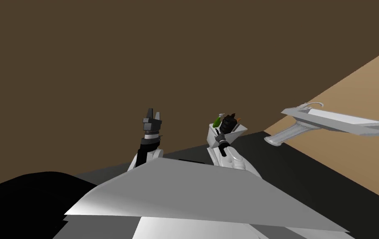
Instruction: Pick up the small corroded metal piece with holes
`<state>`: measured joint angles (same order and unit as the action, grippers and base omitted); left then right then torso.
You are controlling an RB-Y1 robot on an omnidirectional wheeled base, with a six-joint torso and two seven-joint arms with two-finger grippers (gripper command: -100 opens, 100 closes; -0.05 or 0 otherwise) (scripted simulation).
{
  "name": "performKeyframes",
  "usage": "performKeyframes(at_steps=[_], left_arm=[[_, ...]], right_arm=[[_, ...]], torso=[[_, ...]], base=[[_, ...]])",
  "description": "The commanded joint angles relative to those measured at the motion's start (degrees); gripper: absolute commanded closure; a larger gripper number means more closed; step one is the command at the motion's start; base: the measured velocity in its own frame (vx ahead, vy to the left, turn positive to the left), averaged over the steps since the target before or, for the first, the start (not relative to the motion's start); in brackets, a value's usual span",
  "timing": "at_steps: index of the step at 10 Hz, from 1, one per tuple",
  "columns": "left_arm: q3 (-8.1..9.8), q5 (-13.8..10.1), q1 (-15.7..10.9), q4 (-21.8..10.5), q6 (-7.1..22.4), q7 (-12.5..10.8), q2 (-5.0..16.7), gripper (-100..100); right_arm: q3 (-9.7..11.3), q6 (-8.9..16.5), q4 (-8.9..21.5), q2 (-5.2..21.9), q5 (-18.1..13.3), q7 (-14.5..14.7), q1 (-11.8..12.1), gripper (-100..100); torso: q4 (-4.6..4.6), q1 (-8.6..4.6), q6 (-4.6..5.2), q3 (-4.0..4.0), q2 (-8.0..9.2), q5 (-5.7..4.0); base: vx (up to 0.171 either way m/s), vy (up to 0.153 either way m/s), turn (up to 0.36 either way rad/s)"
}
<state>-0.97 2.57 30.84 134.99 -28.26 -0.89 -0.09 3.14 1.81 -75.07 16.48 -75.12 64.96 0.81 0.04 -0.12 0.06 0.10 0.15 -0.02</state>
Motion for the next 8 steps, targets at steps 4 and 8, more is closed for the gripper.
performKeyframes(at_steps=[4,8], left_arm=[[0.00,0.00,-0.01,0.00,0.00,0.00,0.00,0],[0.00,0.00,0.01,0.00,0.00,0.00,0.00,0]], right_arm=[[-1.74,3.51,-0.17,0.95,-4.74,-7.14,1.16,-100],[-3.34,6.76,-0.34,1.84,-8.32,-11.88,2.24,-100]], torso=[[0.00,0.02,-0.03,0.00,0.01,0.00],[-0.02,0.03,0.03,-0.05,-0.09,0.00]], base=[[-0.044,-0.025,0.230],[-0.035,-0.016,0.210]])
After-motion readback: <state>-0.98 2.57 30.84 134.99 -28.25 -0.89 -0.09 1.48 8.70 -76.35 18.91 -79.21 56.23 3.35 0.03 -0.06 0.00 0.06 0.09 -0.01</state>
